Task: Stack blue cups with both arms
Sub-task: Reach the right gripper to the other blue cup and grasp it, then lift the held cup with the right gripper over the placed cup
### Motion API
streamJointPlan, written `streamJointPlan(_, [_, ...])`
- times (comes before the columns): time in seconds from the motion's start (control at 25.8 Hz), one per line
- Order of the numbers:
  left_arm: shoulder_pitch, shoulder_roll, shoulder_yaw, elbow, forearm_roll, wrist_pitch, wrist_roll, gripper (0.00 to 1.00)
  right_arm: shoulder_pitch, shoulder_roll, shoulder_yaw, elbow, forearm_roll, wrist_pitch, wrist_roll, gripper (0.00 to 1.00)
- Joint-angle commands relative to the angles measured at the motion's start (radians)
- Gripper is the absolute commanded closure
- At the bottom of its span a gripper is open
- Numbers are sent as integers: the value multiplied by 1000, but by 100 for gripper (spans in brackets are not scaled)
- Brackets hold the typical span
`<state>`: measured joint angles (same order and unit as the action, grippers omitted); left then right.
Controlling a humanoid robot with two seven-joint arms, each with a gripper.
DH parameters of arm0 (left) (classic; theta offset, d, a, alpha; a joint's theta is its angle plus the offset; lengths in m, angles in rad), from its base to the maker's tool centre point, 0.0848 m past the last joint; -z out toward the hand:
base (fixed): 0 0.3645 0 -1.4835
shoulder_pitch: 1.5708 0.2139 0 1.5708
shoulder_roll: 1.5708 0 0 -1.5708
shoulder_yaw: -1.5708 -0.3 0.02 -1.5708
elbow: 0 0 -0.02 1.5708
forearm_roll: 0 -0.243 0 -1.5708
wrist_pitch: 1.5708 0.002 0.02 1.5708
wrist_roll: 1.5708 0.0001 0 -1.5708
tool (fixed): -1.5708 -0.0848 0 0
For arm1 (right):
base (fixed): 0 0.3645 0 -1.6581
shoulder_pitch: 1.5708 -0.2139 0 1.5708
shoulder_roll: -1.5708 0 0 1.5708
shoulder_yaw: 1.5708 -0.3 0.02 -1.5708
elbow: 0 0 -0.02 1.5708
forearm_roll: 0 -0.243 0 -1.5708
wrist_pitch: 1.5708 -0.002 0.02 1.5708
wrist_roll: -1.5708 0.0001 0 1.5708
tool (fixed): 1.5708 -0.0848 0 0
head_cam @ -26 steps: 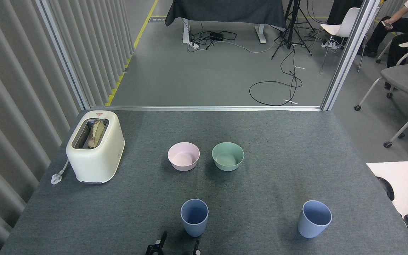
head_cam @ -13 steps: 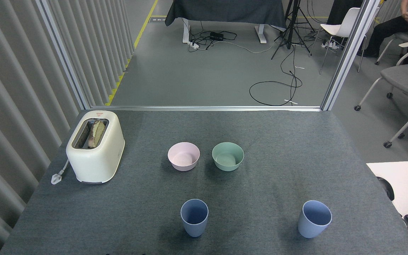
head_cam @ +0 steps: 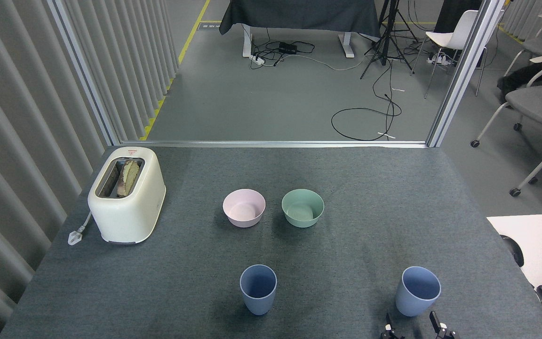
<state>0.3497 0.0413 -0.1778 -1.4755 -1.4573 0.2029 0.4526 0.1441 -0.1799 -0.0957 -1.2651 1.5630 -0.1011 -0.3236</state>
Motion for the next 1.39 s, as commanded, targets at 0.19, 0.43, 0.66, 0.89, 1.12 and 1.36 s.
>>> streamJointPlan(0.19, [0,0,1,1,0,7,0,0,-26,-10,-4,21,-8,11,-2,0])
streamJointPlan(0.43, [0,0,1,3,0,9,0,0,-78,-13,-15,67,-8,12,-2,0])
streamJointPlan(0.66, [0,0,1,3,0,10,0,0,-126,-44,-16,104,-9,12,0,0])
streamJointPlan(0.89, [0,0,1,3,0,10,0,0,-161,-52,-16,131,-4,12,0,11])
streamJointPlan(1.12, [0,0,1,3,0,10,0,0,-161,-49,-6,138,5,12,0,34])
streamJointPlan(1.36, [0,0,1,1,0,20,0,0,-159,-30,5,4,2,5,5,36])
